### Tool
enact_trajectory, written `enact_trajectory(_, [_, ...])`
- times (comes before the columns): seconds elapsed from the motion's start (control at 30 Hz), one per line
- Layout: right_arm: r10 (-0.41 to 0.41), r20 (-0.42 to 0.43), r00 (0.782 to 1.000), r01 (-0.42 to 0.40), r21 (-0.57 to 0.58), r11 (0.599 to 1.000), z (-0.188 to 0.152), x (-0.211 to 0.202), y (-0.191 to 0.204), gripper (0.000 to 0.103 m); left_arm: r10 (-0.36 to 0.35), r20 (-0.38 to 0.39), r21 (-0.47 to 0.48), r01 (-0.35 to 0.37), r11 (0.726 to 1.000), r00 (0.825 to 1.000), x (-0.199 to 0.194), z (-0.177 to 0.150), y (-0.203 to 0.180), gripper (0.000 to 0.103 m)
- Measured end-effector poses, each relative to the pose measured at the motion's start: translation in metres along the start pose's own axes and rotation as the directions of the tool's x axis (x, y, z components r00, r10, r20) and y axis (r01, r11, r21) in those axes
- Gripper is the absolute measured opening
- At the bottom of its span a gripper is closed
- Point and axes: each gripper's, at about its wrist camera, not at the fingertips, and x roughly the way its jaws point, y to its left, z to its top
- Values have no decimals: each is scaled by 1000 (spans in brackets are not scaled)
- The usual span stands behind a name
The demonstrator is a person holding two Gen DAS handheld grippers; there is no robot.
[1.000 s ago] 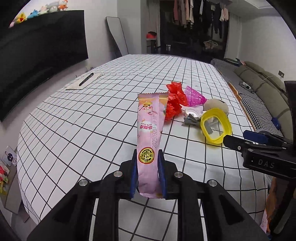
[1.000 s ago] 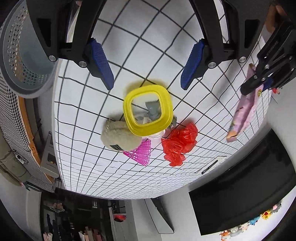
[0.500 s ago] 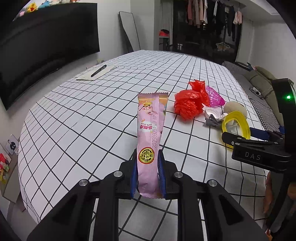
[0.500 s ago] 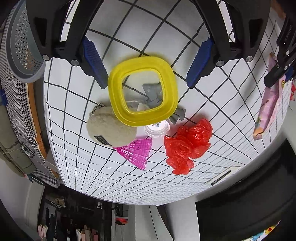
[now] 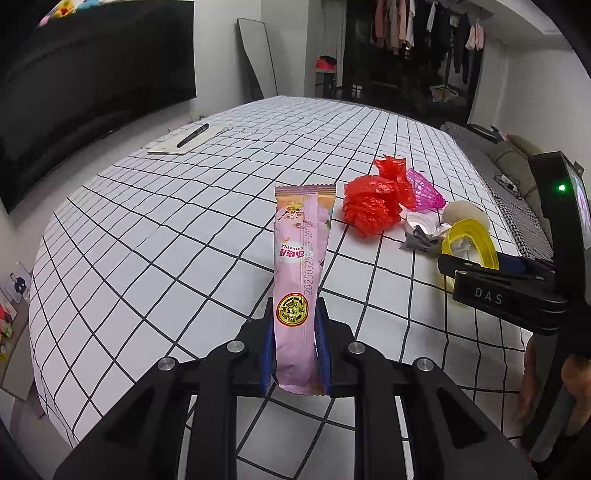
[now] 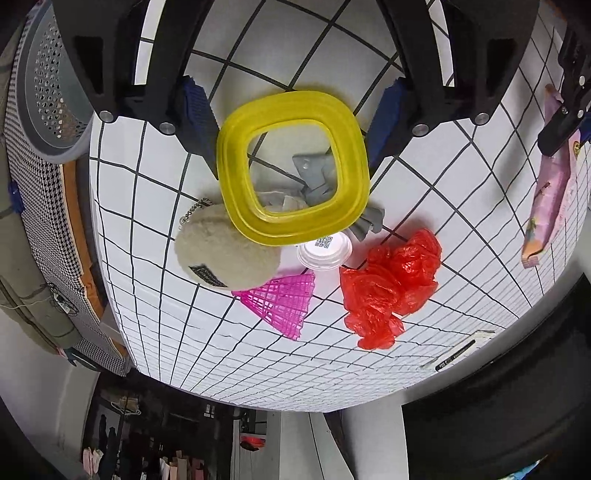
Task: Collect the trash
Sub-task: 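Grasp the yellow plastic ring with the right tool while the left tool holds the wrapper, then carry both items over the grey basket and open both tools to drop them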
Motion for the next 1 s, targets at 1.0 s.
enact_trajectory(1.0, [110,92,990,-104,-68,992,-16,-73,-21,69,132,56,-91,-126,988,990,-66,-1,1,20])
